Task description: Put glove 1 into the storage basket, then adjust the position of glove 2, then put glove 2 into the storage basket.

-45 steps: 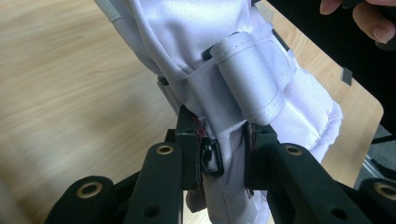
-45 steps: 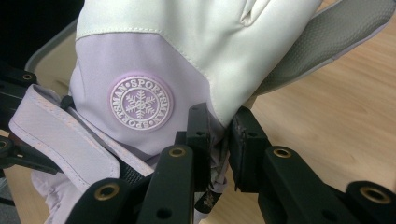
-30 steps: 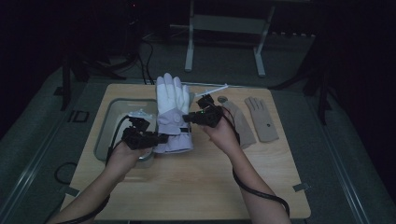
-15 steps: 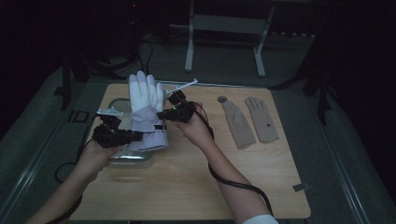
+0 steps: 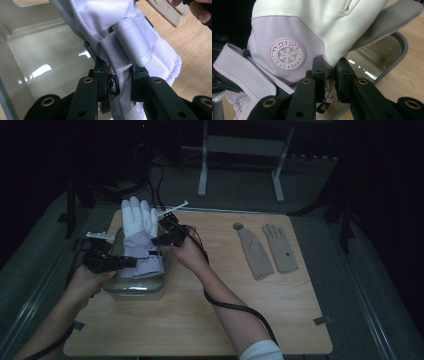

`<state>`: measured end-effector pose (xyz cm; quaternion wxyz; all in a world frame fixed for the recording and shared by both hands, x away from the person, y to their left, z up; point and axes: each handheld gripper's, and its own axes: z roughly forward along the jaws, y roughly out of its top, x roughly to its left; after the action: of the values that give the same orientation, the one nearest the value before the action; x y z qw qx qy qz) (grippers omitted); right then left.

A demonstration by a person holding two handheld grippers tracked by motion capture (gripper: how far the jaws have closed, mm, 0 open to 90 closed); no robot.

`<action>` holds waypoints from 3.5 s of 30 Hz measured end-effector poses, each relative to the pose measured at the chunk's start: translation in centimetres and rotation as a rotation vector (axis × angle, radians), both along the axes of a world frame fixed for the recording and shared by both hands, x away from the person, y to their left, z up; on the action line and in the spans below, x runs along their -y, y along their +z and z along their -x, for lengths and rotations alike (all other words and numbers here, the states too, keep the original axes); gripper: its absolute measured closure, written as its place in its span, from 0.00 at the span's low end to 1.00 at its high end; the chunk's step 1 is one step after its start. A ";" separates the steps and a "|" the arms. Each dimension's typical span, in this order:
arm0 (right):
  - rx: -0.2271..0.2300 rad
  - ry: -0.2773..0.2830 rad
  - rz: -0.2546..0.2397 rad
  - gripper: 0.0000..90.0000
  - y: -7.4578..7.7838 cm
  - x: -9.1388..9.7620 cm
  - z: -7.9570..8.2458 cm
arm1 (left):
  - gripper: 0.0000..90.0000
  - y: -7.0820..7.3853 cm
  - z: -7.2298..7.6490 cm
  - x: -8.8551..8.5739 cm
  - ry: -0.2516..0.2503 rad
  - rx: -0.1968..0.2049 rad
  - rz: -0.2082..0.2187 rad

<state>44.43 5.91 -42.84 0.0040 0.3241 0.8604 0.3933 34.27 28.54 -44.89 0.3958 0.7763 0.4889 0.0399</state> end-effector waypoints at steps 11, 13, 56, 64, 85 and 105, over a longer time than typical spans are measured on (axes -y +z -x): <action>-0.087 -0.010 0.042 0.88 -3.8 -0.9 -0.4 | 0.81 -2.9 -0.5 -0.5 -0.006 -0.110 -0.008; -0.093 -0.005 0.062 0.88 -4.4 -1.2 -0.1 | 0.81 -3.3 -0.4 -0.5 -0.009 -0.123 -0.020; 0.035 0.055 -0.001 0.19 -2.4 4.4 0.9 | 0.43 -4.3 -0.2 0.7 0.061 -0.113 -0.216; 0.072 0.075 0.019 0.17 -2.4 7.1 1.5 | 0.46 -2.1 1.0 0.9 0.109 -0.014 -0.161; 0.103 -0.005 0.058 0.16 -2.1 17.1 2.4 | 0.46 -0.9 2.9 10.9 -0.092 0.093 -0.056; 0.147 -0.127 0.101 0.16 -3.7 27.9 4.4 | 0.16 -5.0 3.2 18.3 -0.227 0.160 -0.043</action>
<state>40.05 -22.03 -46.51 0.1084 0.3478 0.8541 0.3712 31.09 10.20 -49.93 0.4189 0.8292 0.3640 0.0669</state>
